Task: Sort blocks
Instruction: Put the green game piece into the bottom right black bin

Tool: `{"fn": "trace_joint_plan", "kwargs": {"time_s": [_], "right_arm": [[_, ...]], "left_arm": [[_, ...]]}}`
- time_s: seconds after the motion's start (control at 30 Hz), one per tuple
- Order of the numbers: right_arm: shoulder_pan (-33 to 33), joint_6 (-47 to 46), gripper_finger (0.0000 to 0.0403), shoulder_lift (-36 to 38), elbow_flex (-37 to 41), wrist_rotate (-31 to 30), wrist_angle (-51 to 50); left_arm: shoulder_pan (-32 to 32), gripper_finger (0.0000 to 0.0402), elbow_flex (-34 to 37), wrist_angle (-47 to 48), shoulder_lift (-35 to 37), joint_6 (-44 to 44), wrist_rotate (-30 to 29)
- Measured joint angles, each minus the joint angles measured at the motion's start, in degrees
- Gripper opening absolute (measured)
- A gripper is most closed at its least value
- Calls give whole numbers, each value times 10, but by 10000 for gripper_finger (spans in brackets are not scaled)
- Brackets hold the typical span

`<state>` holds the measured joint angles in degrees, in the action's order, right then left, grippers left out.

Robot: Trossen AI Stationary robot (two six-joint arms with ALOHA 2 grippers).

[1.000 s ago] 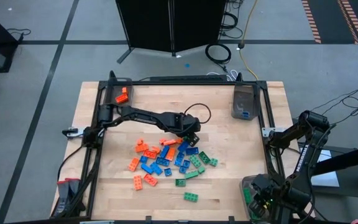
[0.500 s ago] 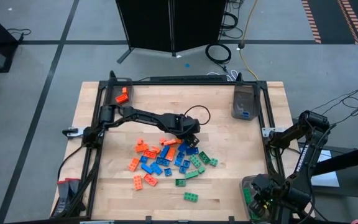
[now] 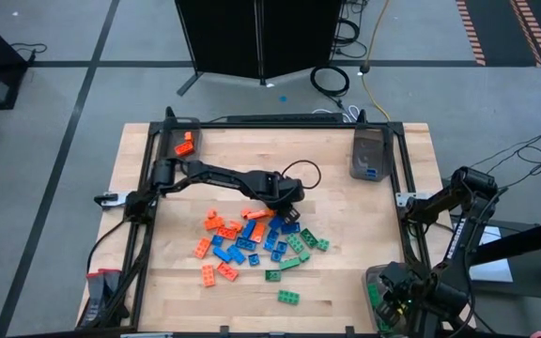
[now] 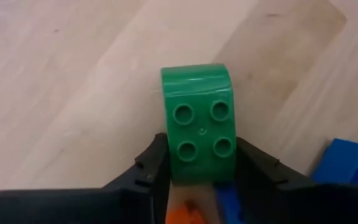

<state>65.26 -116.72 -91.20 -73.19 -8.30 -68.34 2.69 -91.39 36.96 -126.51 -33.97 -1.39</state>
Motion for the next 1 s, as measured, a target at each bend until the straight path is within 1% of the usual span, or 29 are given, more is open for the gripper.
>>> {"fn": "trace_joint_plan", "kwargs": {"time_s": [0.07,0.13,0.27,0.37,0.53,0.63,0.73,0.83,0.9,1.0], "right_arm": [[-6,-1,146,0,0,-35,-8],[-12,-1,146,0,0,-92,-17],[-31,-6,146,0,0,-236,-61],[-51,-25,146,0,0,-351,-113],[-99,-14,146,2,0,-494,-182],[-136,17,152,12,0,-580,-195],[-174,43,171,26,-10,-674,-198],[-208,76,201,41,-36,-762,-198],[-224,112,224,50,-59,-796,-199],[-245,177,259,65,-108,-804,-199]], "left_arm": [[-1,130,-11,6,5,17,4],[-1,130,-22,10,14,36,13],[-1,130,-47,1,60,72,15],[2,130,-58,-6,91,101,2],[0,130,-64,-7,150,152,-2],[-3,130,-66,-12,187,178,-6],[-4,130,-65,-19,219,199,-9],[-6,130,-66,-33,254,224,-12],[-7,130,-66,-37,273,241,-12],[-11,130,-66,-72,290,256,-12]]}}
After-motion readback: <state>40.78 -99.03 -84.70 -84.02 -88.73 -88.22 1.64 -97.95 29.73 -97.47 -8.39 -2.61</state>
